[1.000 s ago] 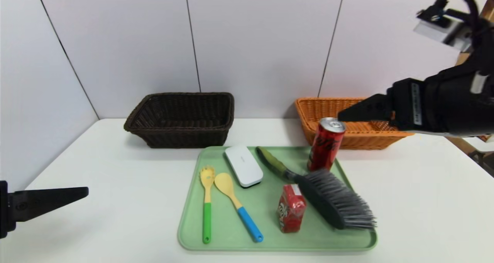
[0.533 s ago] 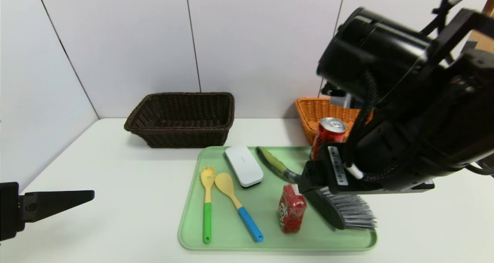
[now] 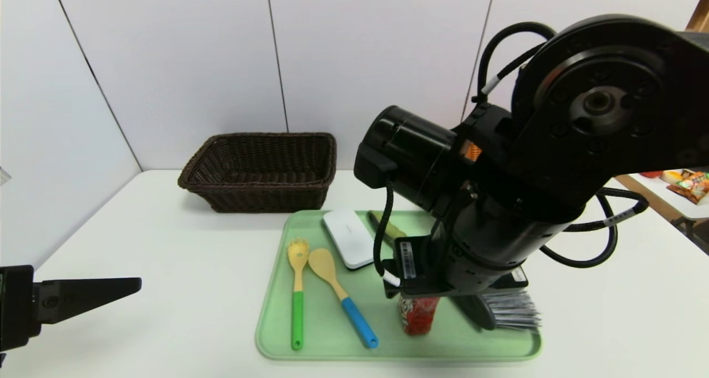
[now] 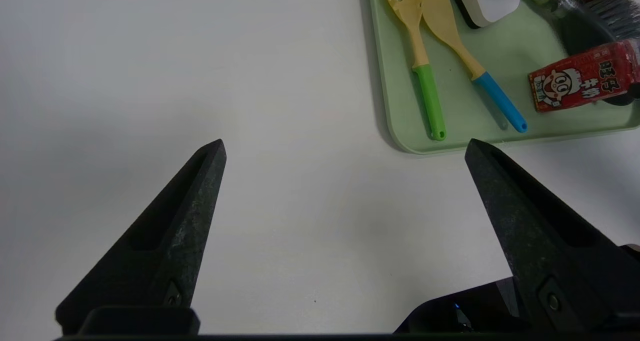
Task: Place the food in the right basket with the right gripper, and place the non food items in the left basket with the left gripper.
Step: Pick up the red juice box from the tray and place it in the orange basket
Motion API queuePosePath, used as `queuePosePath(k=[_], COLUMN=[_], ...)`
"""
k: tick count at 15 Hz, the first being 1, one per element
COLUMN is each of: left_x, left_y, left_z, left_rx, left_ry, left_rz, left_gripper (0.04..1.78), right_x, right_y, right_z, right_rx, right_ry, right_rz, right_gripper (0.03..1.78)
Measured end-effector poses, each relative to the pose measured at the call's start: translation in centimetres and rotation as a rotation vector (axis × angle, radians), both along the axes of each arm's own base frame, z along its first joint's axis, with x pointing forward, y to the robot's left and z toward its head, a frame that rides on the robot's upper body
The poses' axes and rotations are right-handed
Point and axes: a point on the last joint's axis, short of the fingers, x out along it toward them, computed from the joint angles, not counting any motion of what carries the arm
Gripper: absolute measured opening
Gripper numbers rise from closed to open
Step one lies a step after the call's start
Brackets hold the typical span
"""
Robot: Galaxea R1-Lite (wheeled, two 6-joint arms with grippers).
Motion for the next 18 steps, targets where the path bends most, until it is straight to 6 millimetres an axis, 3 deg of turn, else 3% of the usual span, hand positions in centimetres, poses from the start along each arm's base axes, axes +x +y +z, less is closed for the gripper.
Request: queuePosePath(k=[7, 18], left_x=[0.2, 0.2], left_y=[-0.2, -0.3], left_z=[-0.1, -0.1], left_rx=[-0.001, -0.002], left_ry=[0.002, 0.006], left_rz=[-0.022, -0.022], left_gripper=[1.69, 1.69], right_x=[2.5, 3.8], right_y=[1.1, 1.8], right_z=[-2.8, -5.0], right_rx=[-0.023, -0.03], right_ry=[0.037, 0.116], right_rz=[-0.039, -0.045], right_gripper=[1.71, 1.71])
